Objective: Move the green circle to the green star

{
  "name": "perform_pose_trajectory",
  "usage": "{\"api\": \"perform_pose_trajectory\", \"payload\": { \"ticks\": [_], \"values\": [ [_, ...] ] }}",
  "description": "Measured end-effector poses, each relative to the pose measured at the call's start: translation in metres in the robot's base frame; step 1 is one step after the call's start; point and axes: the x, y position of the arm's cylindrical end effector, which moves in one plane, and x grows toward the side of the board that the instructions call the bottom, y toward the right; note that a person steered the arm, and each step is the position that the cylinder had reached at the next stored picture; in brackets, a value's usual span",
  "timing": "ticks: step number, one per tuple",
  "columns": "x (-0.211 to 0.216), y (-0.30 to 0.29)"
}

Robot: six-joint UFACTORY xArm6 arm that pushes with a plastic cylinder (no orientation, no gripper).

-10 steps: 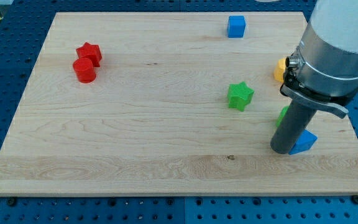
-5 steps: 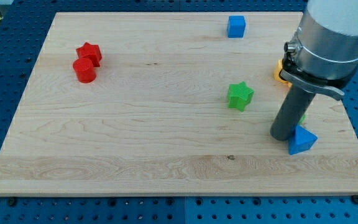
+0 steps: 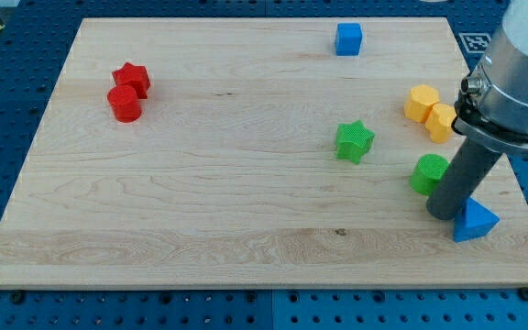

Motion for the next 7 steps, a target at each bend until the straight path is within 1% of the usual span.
{"api": "perform_pose_trajectory", "payload": {
  "ticks": [3, 6, 7],
  "values": [
    [-0.032, 0.000],
    [-0.032, 0.028],
    [-0.039, 0.031]
  ]
}}
